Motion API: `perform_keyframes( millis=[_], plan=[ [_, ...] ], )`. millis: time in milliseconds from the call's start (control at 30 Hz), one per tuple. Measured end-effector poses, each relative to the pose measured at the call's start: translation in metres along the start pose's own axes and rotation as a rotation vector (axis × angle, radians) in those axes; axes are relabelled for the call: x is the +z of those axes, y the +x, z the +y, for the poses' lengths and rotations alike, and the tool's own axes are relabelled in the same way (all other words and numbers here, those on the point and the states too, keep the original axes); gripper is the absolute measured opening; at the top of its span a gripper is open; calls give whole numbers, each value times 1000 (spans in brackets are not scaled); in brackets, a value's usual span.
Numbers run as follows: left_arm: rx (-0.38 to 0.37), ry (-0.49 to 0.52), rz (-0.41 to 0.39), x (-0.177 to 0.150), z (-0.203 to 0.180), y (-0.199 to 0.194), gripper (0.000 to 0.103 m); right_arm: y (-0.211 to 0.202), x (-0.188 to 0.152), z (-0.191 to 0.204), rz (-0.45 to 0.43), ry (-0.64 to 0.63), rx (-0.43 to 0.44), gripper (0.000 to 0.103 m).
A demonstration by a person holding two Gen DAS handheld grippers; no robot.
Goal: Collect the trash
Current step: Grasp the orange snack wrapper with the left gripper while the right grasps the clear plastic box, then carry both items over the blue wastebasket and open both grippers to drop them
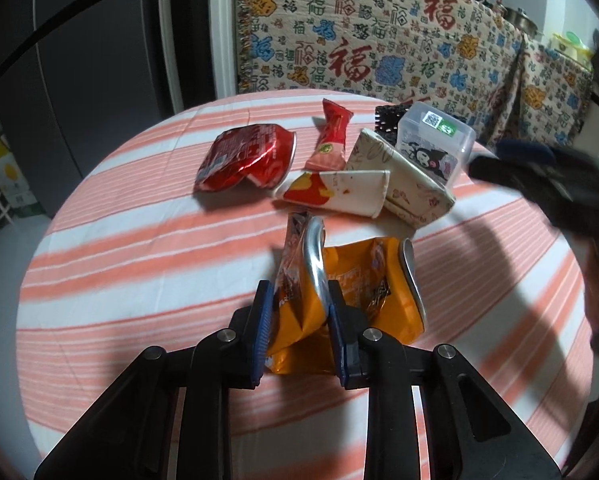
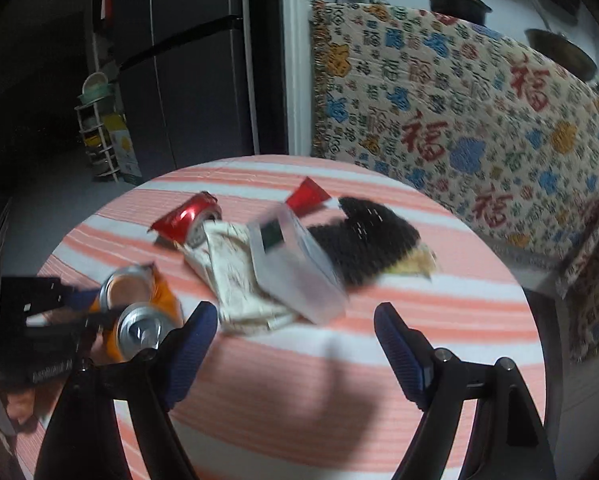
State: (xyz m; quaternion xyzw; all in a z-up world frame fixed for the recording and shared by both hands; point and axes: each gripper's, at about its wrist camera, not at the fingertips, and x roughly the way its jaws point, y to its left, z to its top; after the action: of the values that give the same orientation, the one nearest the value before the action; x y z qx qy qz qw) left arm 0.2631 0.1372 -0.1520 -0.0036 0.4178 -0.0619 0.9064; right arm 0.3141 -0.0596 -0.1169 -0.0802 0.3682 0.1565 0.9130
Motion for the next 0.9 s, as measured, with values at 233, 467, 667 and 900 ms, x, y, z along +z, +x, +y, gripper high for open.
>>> perform_keyframes(
  millis=[233, 467, 667, 900],
  plan=[
    [-11, -4, 12, -11, 1, -5, 25, 35, 25, 4, 49, -43, 0, 44],
    [-31, -21, 9, -19, 3, -13, 25, 1, -7, -13, 49, 50, 15, 41],
    [-37, -15, 9, -25, -1, -16, 24, -32, -58, -38, 78, 125, -23, 34],
    [-27, -6, 17, -28, -2, -17, 24, -32, -78, -48, 123, 143, -24, 40]
  ],
)
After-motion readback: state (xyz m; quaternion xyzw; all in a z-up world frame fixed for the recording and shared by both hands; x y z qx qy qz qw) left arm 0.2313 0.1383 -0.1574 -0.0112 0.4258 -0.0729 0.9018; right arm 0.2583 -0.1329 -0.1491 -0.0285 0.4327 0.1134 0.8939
